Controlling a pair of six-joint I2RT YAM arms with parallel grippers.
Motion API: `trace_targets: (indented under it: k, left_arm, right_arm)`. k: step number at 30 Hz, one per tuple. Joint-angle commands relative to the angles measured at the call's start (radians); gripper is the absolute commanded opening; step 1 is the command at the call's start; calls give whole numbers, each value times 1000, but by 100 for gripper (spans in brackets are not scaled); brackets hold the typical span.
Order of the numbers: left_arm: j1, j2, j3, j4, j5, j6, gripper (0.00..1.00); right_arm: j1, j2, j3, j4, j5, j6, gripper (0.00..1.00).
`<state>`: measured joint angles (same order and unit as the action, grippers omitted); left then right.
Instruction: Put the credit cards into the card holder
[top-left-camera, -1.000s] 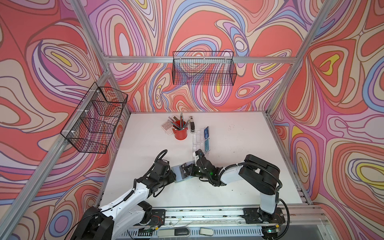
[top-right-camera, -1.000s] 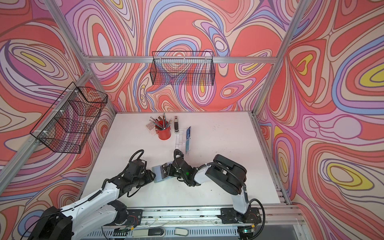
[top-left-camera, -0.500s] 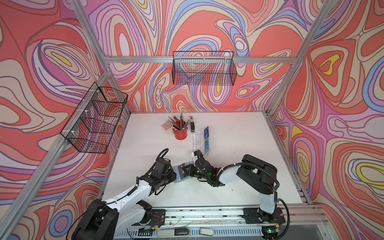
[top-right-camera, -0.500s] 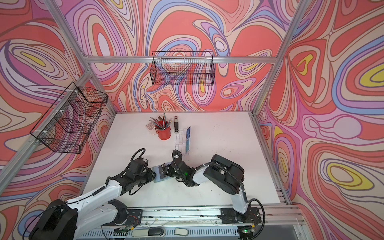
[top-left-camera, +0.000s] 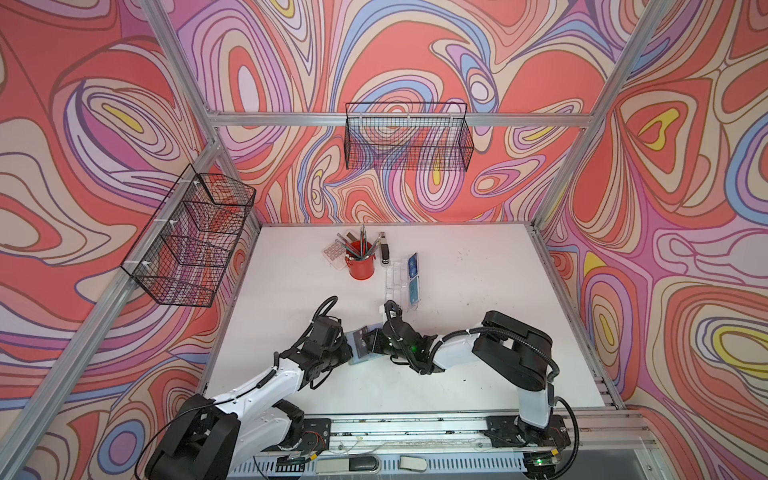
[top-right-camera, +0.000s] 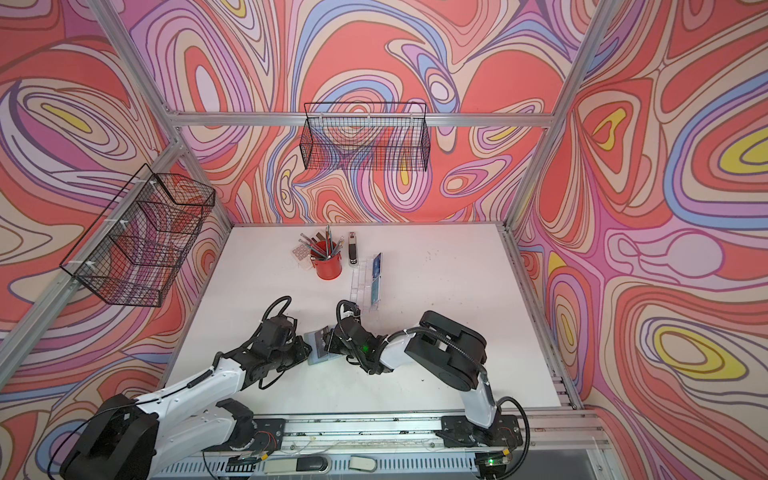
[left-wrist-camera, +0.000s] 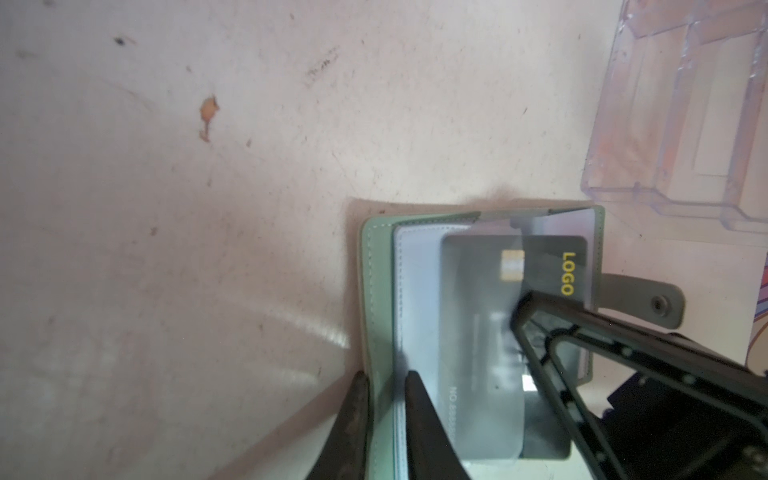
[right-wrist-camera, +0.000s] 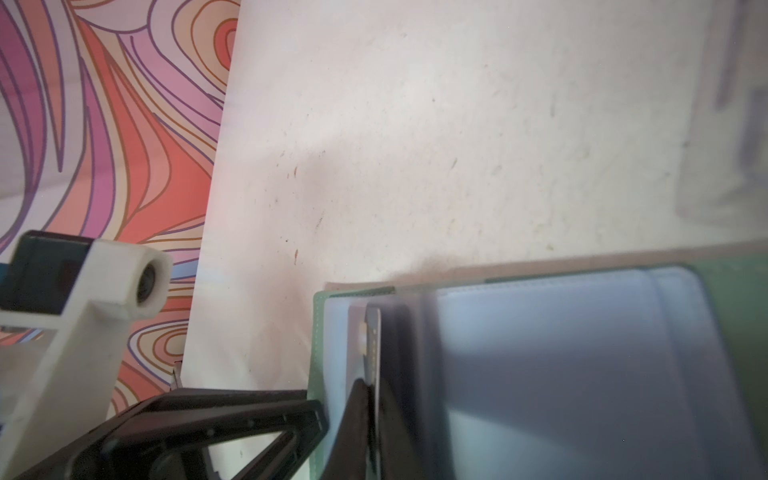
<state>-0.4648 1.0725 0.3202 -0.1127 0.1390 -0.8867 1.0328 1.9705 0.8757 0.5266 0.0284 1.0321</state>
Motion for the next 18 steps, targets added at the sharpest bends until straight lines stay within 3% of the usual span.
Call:
trace_targets:
  k: [1, 5, 11, 18]
  left_arm:
    - [-1, -15, 2, -67, -13, 6, 21]
    - [0, -43, 5, -92, -32, 11, 26]
    - [0, -66, 2, -93, -40, 9, 28]
    - [0, -9, 6, -44, 22, 25, 22]
  right_arm:
    - [8, -34, -23, -175, 85, -33, 17]
    - [10, -86, -9, -260, 133, -58, 25]
    - [15, -89, 4, -300, 157, -70, 29]
    - [20, -108, 35, -392, 234, -90, 42]
